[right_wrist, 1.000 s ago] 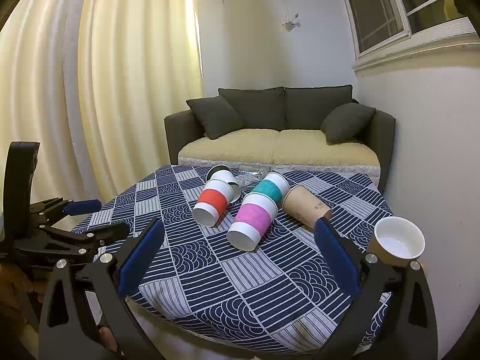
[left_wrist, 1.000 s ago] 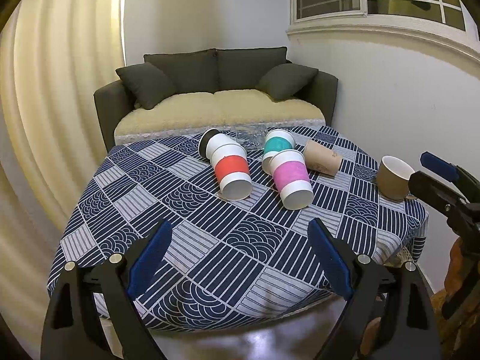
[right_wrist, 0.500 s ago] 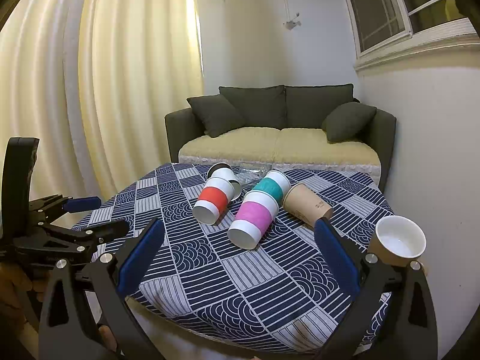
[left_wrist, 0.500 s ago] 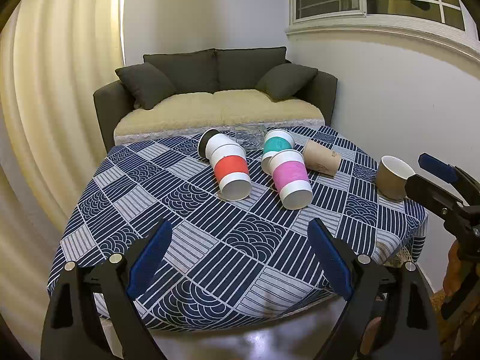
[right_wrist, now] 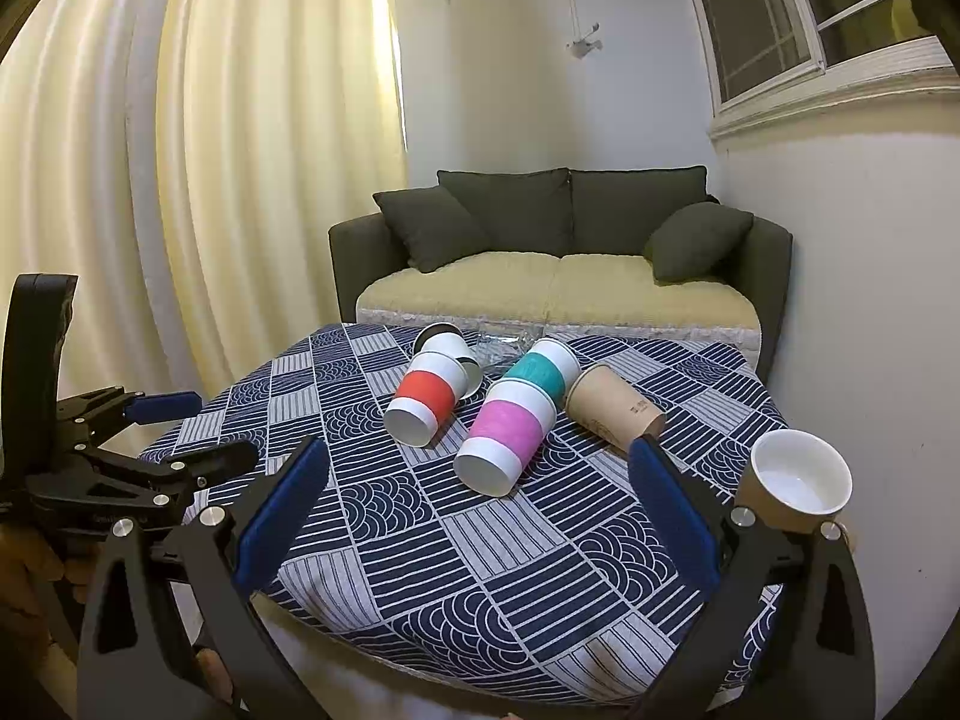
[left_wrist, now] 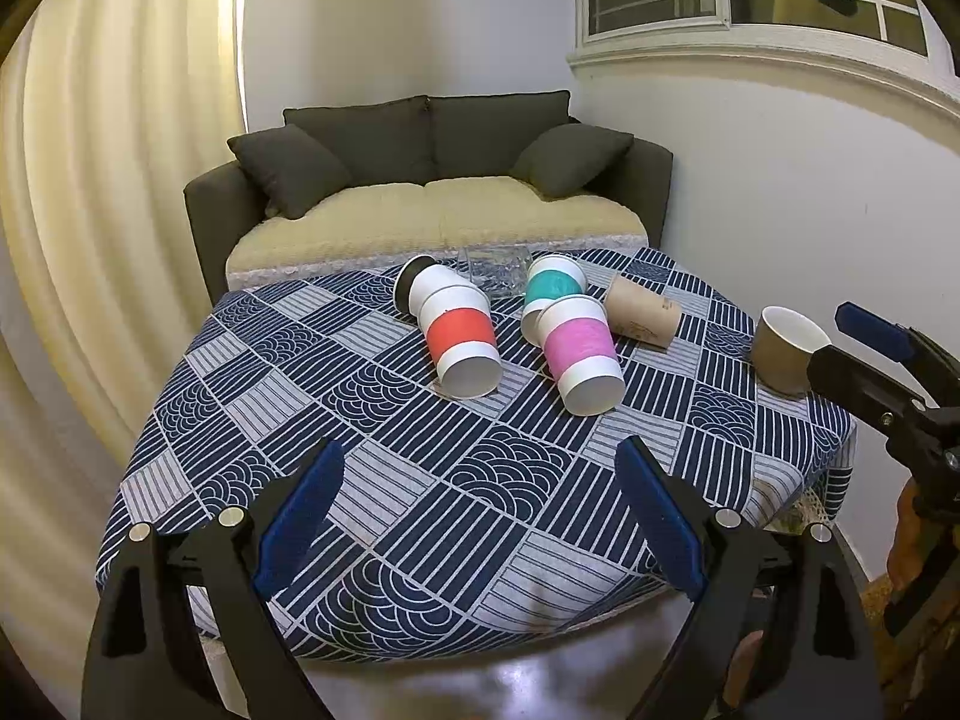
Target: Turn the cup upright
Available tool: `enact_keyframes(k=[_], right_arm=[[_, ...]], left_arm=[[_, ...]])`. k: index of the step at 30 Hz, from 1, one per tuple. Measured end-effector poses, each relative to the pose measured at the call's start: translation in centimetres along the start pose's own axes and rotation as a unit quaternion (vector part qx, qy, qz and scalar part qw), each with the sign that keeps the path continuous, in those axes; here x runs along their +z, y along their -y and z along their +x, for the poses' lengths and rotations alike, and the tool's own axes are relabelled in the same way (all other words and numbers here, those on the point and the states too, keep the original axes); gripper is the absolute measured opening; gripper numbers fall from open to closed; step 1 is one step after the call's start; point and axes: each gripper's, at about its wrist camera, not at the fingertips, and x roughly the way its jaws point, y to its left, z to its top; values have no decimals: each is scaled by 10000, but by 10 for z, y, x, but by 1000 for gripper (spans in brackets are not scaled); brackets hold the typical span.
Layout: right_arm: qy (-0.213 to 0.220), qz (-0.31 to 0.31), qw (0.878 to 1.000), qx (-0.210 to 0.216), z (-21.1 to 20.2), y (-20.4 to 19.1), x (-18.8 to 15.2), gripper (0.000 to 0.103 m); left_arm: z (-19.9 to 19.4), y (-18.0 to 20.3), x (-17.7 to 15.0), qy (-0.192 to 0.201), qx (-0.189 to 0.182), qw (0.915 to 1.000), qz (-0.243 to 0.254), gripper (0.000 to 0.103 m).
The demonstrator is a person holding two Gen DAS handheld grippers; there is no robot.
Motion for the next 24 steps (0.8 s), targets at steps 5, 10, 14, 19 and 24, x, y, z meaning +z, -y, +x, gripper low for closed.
enact_keyframes(k=[5, 10, 14, 19, 24], right_arm=[[1, 8, 10000, -20, -1, 1, 0, 98], [-32, -5, 10000, -17, 0, 0, 1, 98], [-43, -5, 10000, -29, 0, -1, 2, 98], [-34, 42, 9999, -91, 1, 2, 3, 98], [-256, 49, 9995, -170, 13, 6, 1, 98]], left_arm=[[1, 1, 0, -22, 8, 10000, 23, 90], [3, 1, -1, -52, 16, 10000, 23, 90], [5, 1, -2, -100, 16, 9999, 32, 90], [7, 0, -2, -108, 56, 9999, 32, 90], [12, -3, -2, -126, 89, 9999, -15, 90]])
